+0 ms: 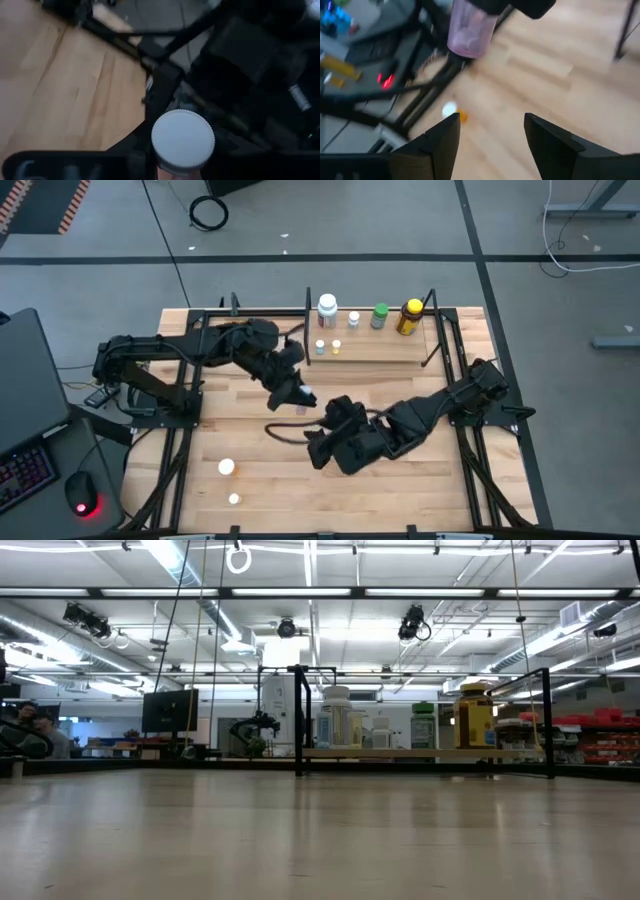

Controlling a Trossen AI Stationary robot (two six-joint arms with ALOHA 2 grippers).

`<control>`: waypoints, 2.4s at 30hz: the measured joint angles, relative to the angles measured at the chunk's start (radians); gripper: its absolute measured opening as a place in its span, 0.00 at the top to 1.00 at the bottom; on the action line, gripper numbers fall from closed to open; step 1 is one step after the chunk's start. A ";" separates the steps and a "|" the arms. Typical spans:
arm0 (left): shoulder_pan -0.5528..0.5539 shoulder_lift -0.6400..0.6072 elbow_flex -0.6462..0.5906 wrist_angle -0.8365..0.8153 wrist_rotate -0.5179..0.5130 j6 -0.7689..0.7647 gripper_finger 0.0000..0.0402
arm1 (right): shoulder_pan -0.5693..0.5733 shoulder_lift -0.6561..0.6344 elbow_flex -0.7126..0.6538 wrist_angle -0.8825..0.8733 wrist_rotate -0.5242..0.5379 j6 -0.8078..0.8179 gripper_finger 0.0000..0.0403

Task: Pick and place medicine bottles onto shelf by color
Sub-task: Put the pink pill bottle on the shelf

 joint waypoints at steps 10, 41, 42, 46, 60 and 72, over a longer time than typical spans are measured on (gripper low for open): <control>0.028 0.000 0.001 0.162 0.026 -0.097 0.74 | 0.003 0.000 0.000 0.014 0.253 -0.070 0.43; 0.022 -0.001 0.001 0.152 0.077 -0.069 0.74 | -0.086 -0.025 0.001 0.118 0.268 -0.300 0.43; 0.021 -0.001 0.001 0.152 0.078 -0.068 0.74 | -0.086 -0.025 0.001 0.119 0.255 -0.300 0.43; 0.020 -0.001 0.001 0.146 0.084 -0.067 0.73 | -0.086 -0.025 0.001 0.115 0.181 -0.327 0.43; 0.020 0.001 0.001 -0.020 0.249 0.010 0.74 | -0.036 -0.162 0.002 -0.055 0.120 -0.291 0.43; 0.020 0.000 0.001 -0.019 0.379 0.048 0.73 | -0.072 -0.261 0.001 -0.052 0.128 -0.344 0.43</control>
